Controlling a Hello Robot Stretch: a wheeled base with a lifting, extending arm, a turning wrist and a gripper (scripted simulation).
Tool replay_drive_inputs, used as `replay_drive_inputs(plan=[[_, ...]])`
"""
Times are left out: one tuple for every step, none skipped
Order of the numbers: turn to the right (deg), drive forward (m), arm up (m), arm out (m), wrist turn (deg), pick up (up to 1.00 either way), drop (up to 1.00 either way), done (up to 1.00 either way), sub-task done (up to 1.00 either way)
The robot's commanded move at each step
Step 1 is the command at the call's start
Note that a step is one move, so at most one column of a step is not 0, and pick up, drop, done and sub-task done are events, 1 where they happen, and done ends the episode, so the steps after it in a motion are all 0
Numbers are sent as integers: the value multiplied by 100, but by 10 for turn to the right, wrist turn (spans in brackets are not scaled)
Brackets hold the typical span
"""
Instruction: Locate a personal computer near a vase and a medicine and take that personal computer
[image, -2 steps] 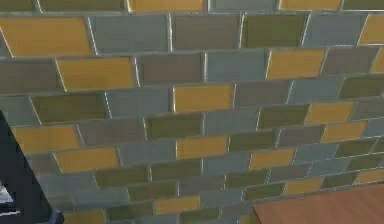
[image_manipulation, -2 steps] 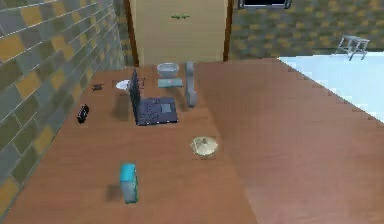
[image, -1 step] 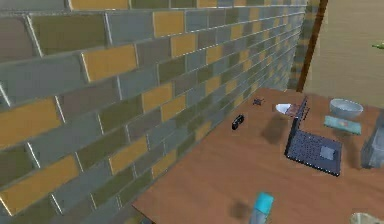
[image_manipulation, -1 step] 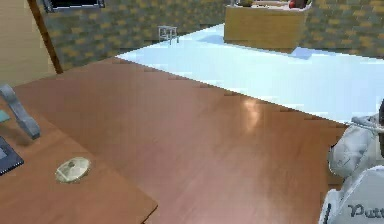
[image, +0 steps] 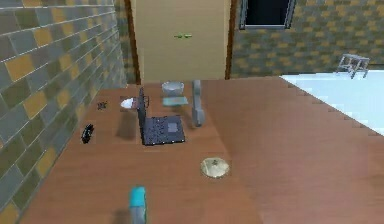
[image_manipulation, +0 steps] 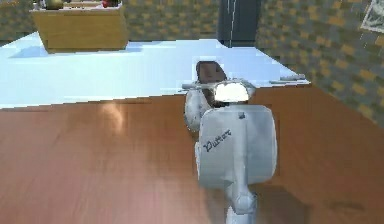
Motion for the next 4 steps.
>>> replay_drive_inputs(plan=[[450,0,0,0,0,0,0,0,0],[180,0,0,0,0,0,0,0,0],[0,50,0,0,0,0,0,0,0],[-210,0,0,0,0,0,0,0,0]])
